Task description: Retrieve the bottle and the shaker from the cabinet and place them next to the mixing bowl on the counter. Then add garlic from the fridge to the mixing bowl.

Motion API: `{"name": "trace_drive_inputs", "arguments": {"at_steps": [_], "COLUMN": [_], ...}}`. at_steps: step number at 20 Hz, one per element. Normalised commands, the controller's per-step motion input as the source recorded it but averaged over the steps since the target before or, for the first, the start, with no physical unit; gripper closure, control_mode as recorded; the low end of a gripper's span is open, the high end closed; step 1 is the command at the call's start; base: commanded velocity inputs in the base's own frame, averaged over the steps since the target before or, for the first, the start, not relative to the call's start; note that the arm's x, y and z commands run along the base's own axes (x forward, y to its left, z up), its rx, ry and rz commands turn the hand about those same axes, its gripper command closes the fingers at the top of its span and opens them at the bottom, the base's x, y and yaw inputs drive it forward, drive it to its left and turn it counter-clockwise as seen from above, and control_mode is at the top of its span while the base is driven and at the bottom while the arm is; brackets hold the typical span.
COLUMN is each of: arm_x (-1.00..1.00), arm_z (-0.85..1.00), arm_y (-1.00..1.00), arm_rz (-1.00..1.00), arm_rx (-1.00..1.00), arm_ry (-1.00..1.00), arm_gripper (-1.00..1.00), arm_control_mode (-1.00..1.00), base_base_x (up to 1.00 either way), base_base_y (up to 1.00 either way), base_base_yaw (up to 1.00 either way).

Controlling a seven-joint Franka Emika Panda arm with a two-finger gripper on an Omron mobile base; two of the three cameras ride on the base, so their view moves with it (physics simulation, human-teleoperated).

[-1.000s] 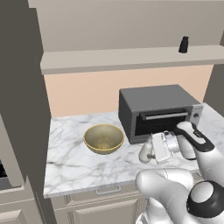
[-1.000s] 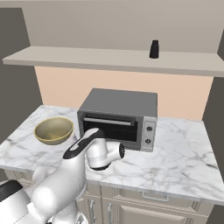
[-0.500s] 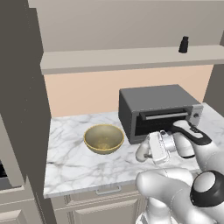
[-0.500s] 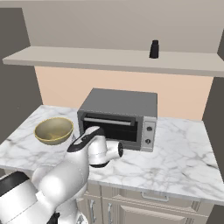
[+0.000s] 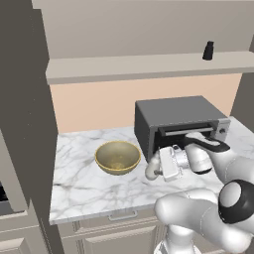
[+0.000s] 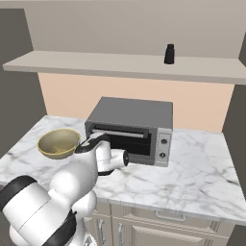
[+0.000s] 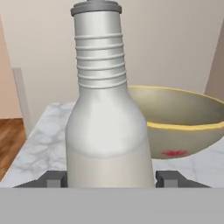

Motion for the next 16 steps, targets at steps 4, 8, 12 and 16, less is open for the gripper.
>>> {"name": "trace_drive_inputs", "arguments": {"at_steps": [4,8,12,16], "arm_x": [0.00,0.00,0.00,-0.01], "arm_z": [-0.48,-0.53,-0.19,-0.39], "arm_y": [0.31,0.31,0.20,0.04], "arm_rz": [-0.15,-0.16,-0.06,0.00], "arm_rx": [0.00,0.00,0.00,-0.01], "arm_ry": [0.00,0.00,0.00,0.00], "arm_gripper": [1.00,1.00,1.00,1.00], "arm_control_mode": [-1.00,-1.00,-1.00,-1.00], "base_base_x": [0.00,0.00,0.00,0.00], "base_base_y": [0.00,0.00,0.00,0.00], "base_base_yaw": [0.00,0.00,0.00,0.00]}}
